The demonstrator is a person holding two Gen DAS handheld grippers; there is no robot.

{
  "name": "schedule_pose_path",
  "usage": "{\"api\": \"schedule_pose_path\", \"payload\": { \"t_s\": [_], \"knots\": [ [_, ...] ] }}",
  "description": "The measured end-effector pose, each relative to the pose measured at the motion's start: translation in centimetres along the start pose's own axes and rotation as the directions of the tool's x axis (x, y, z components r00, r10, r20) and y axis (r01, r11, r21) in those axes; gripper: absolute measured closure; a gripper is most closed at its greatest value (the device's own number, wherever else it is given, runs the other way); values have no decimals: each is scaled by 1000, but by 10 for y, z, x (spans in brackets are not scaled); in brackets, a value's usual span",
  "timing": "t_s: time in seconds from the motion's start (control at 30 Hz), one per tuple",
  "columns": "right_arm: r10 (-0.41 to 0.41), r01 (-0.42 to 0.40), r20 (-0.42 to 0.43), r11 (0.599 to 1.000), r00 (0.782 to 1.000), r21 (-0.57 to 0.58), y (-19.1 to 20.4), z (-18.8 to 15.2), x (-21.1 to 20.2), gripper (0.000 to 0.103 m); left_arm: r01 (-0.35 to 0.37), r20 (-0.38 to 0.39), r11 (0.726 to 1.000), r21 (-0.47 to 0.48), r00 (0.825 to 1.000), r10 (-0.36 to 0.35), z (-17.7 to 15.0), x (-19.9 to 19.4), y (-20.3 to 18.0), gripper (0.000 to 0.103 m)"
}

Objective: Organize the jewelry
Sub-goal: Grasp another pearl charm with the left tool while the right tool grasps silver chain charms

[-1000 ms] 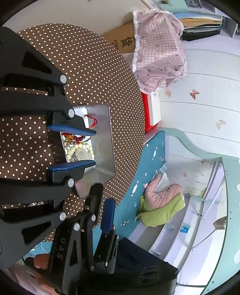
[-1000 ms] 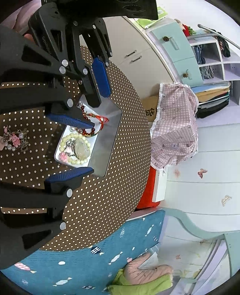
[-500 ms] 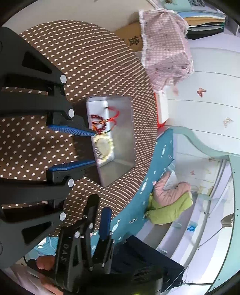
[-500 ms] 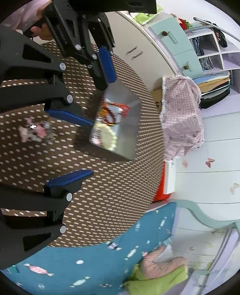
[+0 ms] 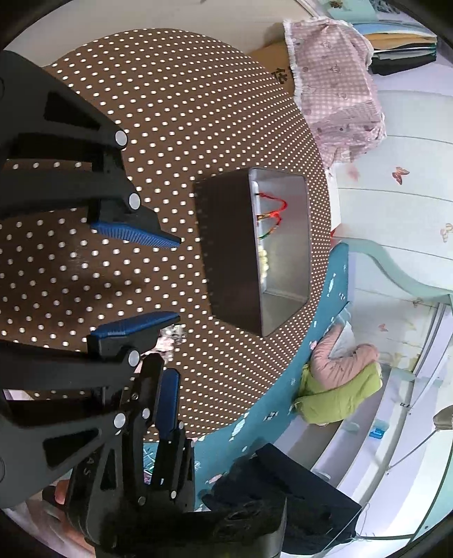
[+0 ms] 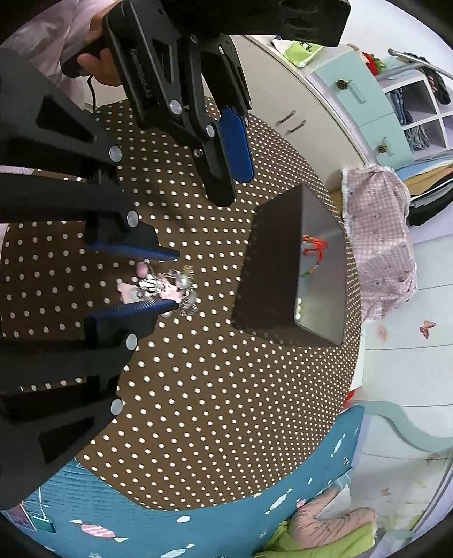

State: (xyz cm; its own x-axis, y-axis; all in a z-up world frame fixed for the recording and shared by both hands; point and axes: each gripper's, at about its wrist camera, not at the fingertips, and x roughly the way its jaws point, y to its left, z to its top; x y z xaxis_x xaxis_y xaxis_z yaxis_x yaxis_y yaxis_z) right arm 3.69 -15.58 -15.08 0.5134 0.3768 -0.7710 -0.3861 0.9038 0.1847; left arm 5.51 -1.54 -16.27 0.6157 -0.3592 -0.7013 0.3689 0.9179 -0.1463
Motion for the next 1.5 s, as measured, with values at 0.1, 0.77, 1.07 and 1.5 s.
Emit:
{"api": "schedule_pose_path", "payload": {
  "t_s": [0.1,0.77,1.07,1.5],
  "knots": [
    [-29,29,-23,1000,999,0,0,-2,8,81,3,-8,1000,-4,1000,-3,-6,-1,-1,64],
    [13,-17,52,997,999,77,-18,9,-11,92,50,-27,999,-5,998,-51,-2,9,-8,64],
    [3,-19,142,993,990,115,-40,18,-41,92,110,-69,993,45,992,-107,7,32,-28,64],
    [31,-51,144,989,989,136,-60,26,-34,92,63,-130,993,104,990,-49,10,63,-41,92]
  ]
}}
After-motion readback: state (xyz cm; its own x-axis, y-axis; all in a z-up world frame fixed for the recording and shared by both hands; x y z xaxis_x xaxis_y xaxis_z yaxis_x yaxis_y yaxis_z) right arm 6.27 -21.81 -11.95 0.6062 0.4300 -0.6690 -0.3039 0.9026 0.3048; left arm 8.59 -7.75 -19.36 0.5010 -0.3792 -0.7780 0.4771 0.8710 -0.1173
